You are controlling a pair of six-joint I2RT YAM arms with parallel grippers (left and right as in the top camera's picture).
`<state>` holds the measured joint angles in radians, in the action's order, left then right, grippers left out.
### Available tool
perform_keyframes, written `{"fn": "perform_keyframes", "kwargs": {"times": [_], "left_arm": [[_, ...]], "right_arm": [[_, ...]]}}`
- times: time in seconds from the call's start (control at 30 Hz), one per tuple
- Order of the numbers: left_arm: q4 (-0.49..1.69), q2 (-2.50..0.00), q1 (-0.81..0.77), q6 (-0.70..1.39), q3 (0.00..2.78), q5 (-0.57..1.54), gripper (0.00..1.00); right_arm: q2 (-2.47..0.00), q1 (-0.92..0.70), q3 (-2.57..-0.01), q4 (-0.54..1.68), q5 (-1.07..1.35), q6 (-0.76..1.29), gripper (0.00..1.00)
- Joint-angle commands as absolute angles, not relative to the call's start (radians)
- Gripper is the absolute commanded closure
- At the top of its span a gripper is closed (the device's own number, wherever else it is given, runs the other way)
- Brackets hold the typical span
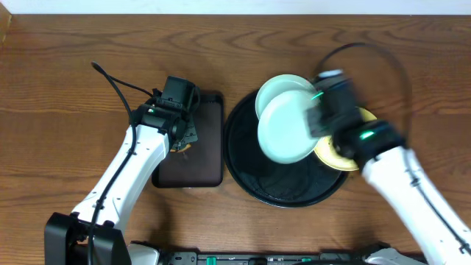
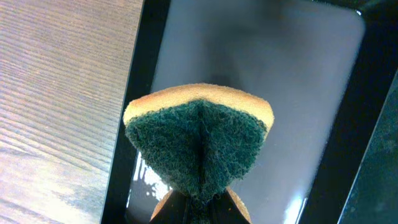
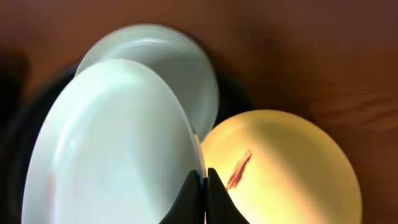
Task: Clean dirty plates on tray and stack at the side
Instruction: 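Carry the pale green plate right and set it down at the table edge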
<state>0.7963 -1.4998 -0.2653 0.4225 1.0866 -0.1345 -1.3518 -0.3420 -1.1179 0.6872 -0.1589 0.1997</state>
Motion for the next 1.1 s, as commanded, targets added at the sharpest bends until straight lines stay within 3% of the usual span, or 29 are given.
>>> {"fn": "perform_keyframes", "kwargs": {"times": [0.0, 0.23, 0.4, 0.73, 0.87, 1.0, 1.07], "left_arm": [[0.796, -1.501, -0.264, 0.432, 1.086, -0.149, 0.92], [0.794, -1.501, -0.264, 0.432, 1.086, -0.142, 0.92], [0.784, -1.501, -0.264, 0.432, 1.086, -0.142, 0.92], [0.784, -1.501, -0.264, 0.432, 1.086, -0.142, 0.92], [0.784, -1.501, -0.264, 0.432, 1.086, -0.142, 0.92], [0.784, -1.501, -0.264, 0.432, 1.086, -0.142, 0.92], [0.784, -1.501, -0.264, 0.432, 1.086, -0.142, 0.92]], "right_arm": [[-1.332, -0.066, -1.139, 0.657, 0.241, 0.186, 0.99], [-1.333, 0.46, -1.139, 0.554, 0.366, 0.205, 0.99], [-1.362, 0.668, -1.138, 0.519, 0.244, 0.205, 0.99], [-1.563, 0.732, -1.135, 0.47, 0.192, 0.162, 0.99], [-1.633, 0.732, -1.135, 0.434, 0.191, 0.132, 0.87], [-1.711, 0.732, -1.168, 0.409, 0.192, 0.1, 0.86], [-1.754, 0.731, -1.226, 0.454, 0.19, 0.072, 0.8]]}}
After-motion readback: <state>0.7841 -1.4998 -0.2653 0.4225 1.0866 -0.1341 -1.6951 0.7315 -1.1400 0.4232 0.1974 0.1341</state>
